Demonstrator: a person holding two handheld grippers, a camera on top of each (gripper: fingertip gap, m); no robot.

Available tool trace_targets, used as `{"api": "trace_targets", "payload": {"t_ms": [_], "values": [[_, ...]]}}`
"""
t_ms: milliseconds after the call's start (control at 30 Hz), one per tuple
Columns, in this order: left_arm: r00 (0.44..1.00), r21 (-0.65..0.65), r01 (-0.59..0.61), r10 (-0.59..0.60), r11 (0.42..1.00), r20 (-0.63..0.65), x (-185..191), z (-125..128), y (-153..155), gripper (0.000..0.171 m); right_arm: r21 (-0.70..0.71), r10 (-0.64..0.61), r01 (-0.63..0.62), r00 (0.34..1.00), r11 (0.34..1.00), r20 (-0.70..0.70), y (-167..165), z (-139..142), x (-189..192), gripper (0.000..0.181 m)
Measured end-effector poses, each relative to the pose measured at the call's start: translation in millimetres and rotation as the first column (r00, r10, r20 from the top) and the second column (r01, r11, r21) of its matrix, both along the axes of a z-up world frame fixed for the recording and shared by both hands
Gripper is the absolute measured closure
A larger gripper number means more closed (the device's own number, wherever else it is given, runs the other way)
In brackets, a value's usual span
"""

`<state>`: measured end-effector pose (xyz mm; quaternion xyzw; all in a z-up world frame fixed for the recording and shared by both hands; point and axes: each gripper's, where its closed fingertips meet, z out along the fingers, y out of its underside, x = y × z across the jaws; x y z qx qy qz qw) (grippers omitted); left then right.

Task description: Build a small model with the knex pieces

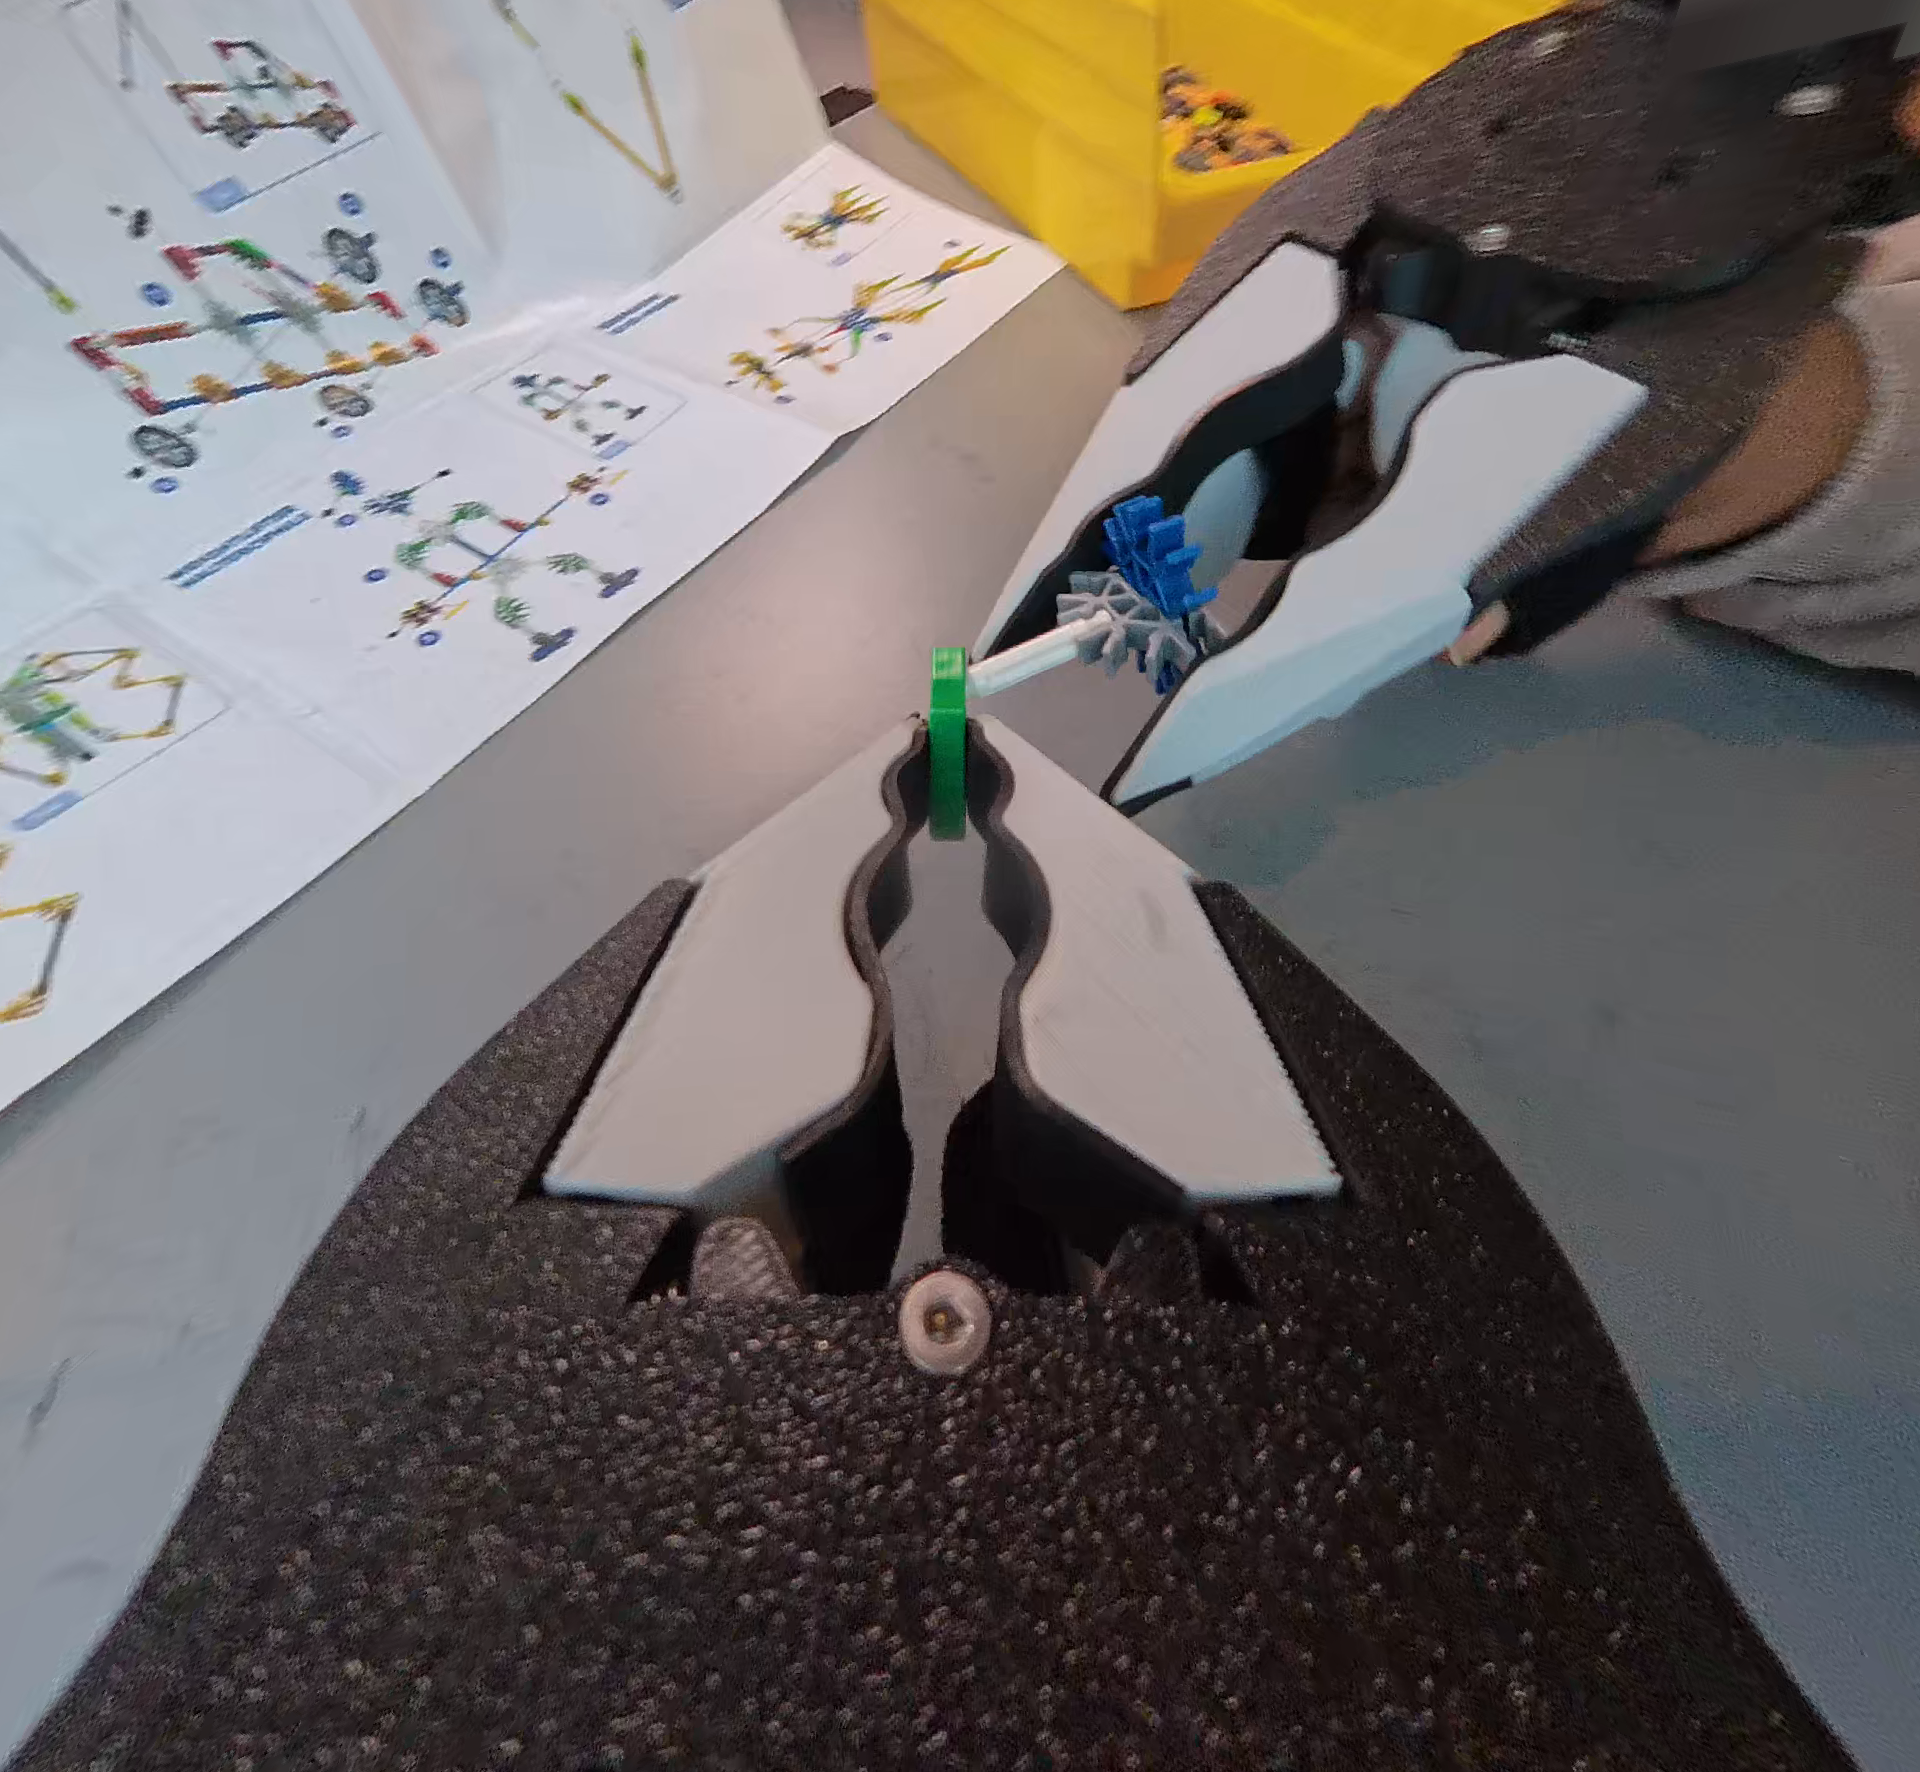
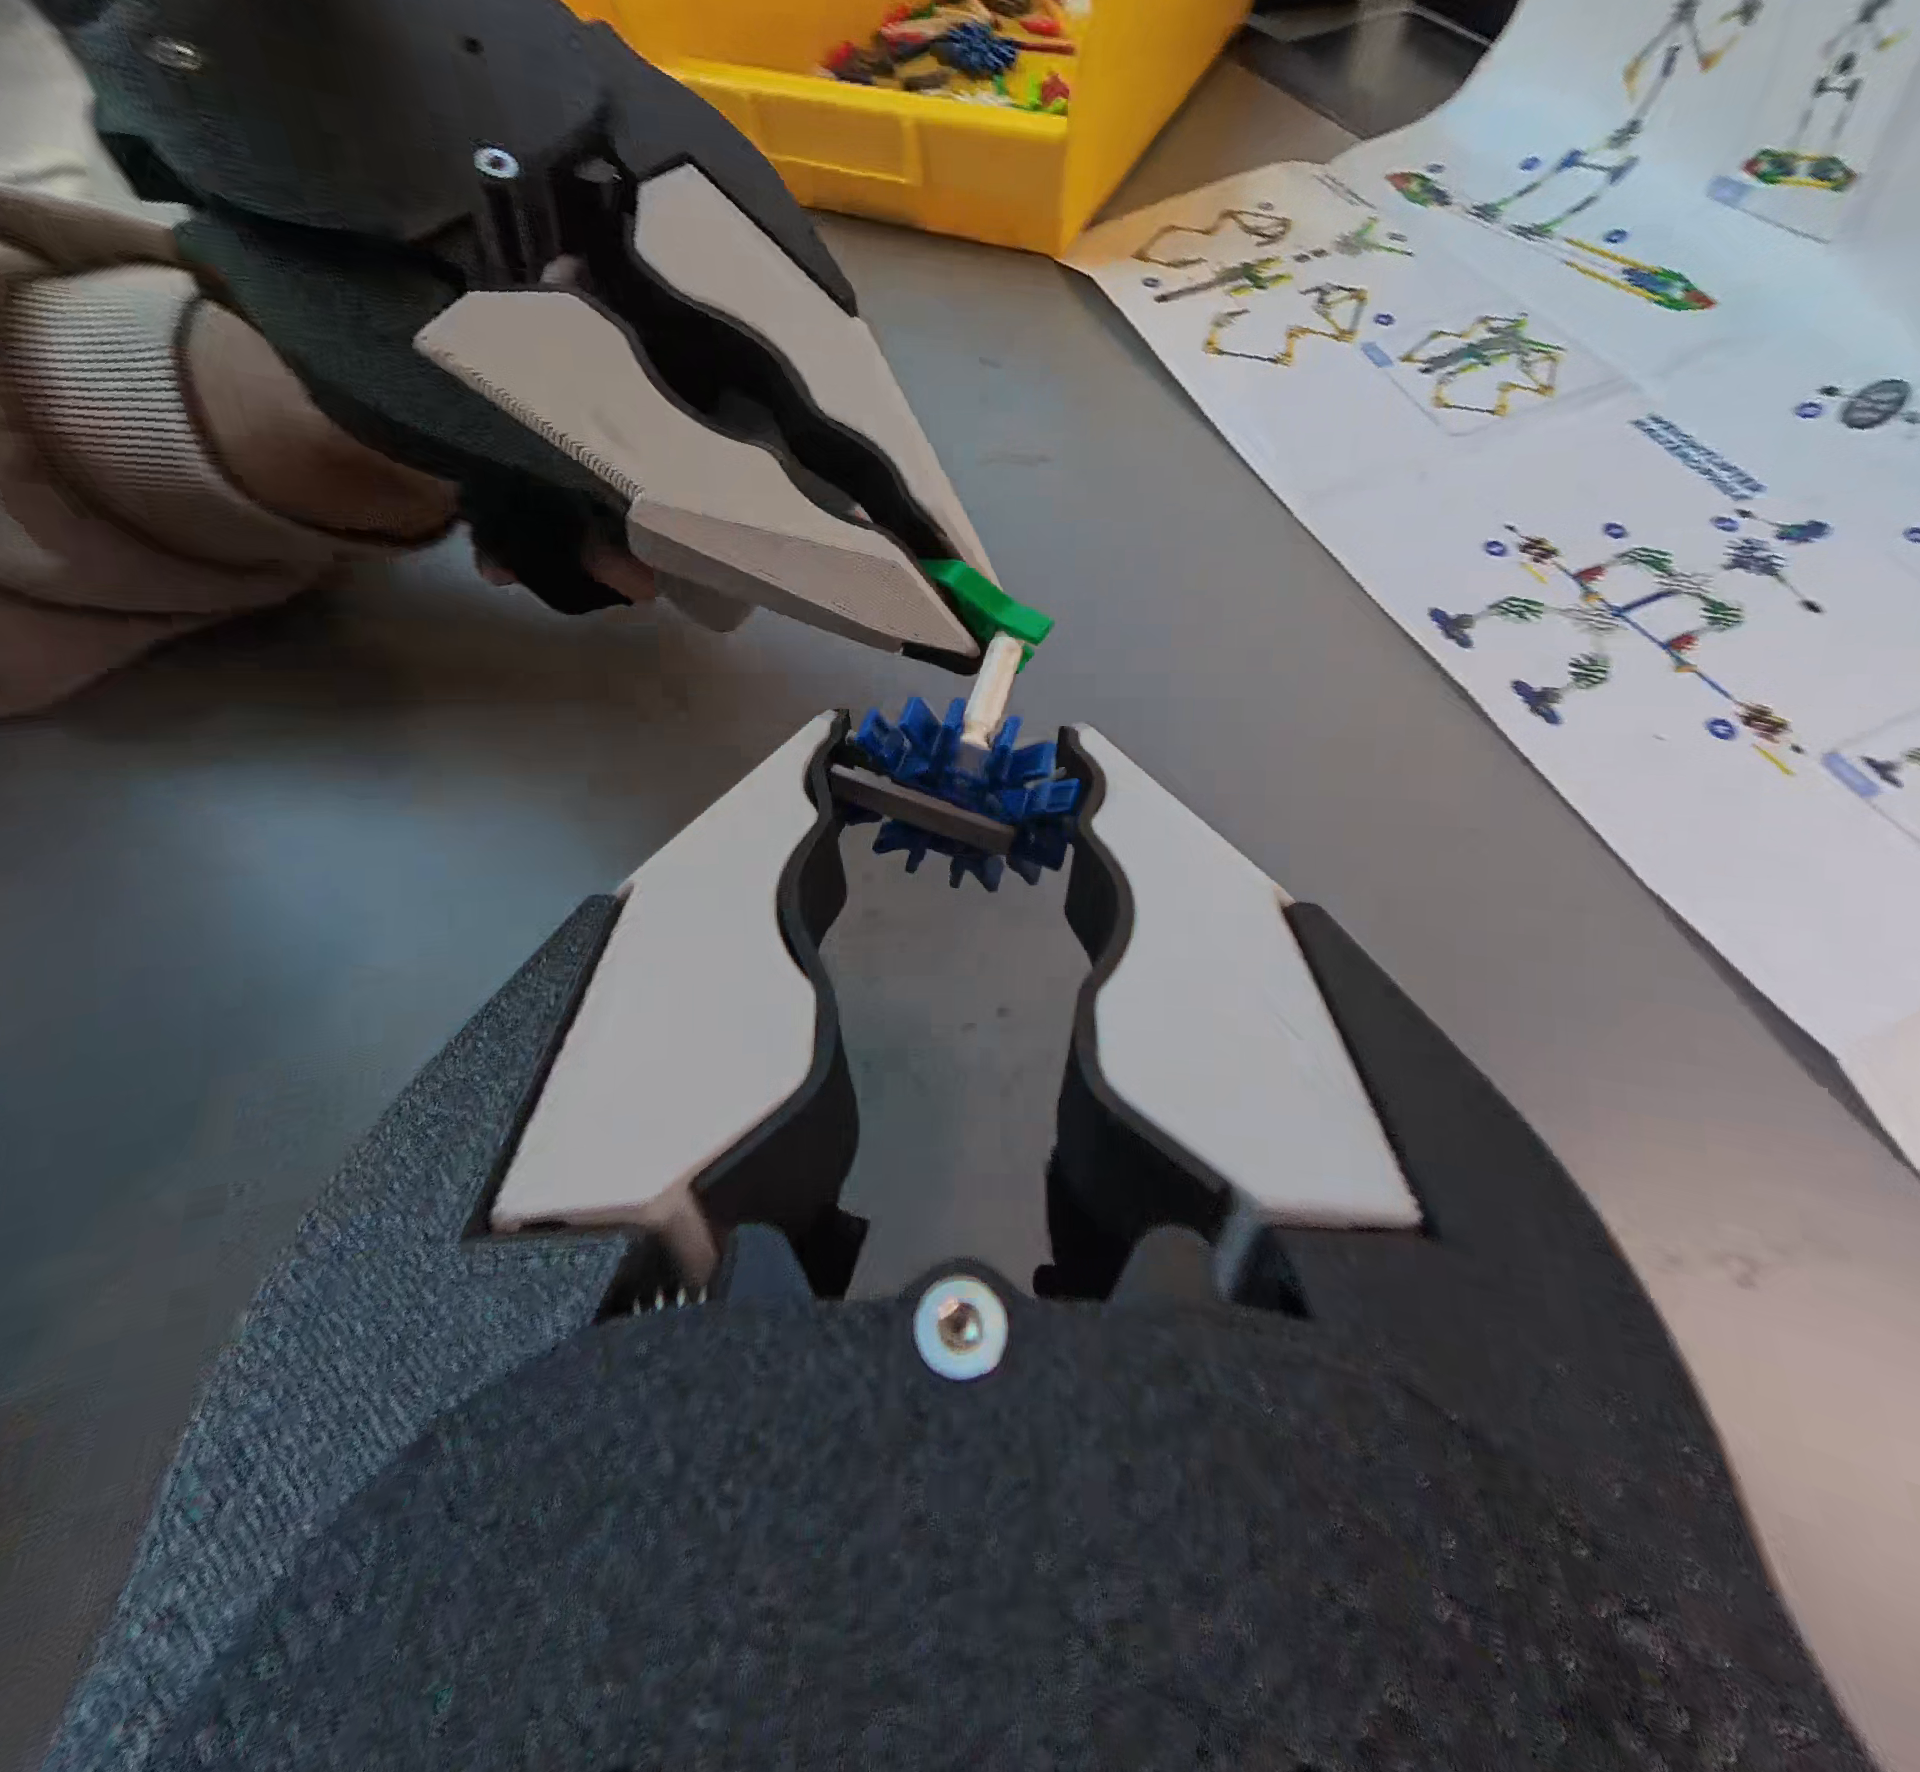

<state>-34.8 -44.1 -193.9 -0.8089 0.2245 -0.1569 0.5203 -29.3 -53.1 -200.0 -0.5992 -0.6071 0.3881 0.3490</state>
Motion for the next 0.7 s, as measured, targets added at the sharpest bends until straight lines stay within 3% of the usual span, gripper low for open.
{"api": "trace_targets", "payload": {"t_ms": [100,200,267,367,433,467,567,600,633,667,700], "values": [[0.982,0.007,-0.155,0.155,0.988,-0.109,-7,-8,18,0.166,0.199,-0.132,0.121,0.990,0.972,0.043,18,-5,-7,0.144],[0.976,-0.056,-0.190,0.182,0.980,-0.116,-4,-19,29,0.166,0.418,-0.183,0.132,0.979,0.899,0.085,30,-10,-6,0.144],[0.984,-0.235,-0.112,0.141,0.966,0.111,6,-31,29,0.166,0.544,-0.177,0.092,0.979,0.834,0.105,28,-13,-6,0.143],[0.865,-0.383,0.082,0.125,0.920,0.486,7,-25,22,0.164,0.660,-0.105,0.019,0.990,0.751,0.091,20,-6,-10,0.144],[0.790,-0.387,0.143,0.130,0.911,0.599,4,-17,19,0.163,0.660,-0.056,0.003,0.997,0.752,0.059,15,1,-11,0.144],[0.786,-0.381,0.152,0.122,0.912,0.606,6,-15,17,0.164,0.661,-0.032,-0.005,0.999,0.751,0.043,14,3,-11,0.144],[0.842,-0.335,0.130,0.075,0.933,0.535,7,-10,15,0.163,0.673,0.021,-0.025,1.000,0.739,0.015,11,9,-8,0.144],[0.880,-0.312,0.108,0.055,0.944,0.471,7,-10,14,0.165,0.602,0.035,-0.023,0.999,0.798,-0.009,11,9,-7,0.144],[0.927,-0.291,0.039,0.074,0.956,0.367,1,-13,18,0.166,0.481,0.067,-0.039,0.997,0.876,-0.040,7,11,-6,0.144],[0.978,-0.228,-0.111,0.146,0.967,0.146,-24,-24,27,0.167,0.323,0.100,-0.051,0.986,0.945,-0.136,-2,26,-5,0.144],[0.981,-0.173,-0.192,0.191,0.966,-0.024,-46,-29,30,0.166,0.190,0.113,-0.073,0.971,0.979,-0.211,-8,42,-2,0.144]]}}
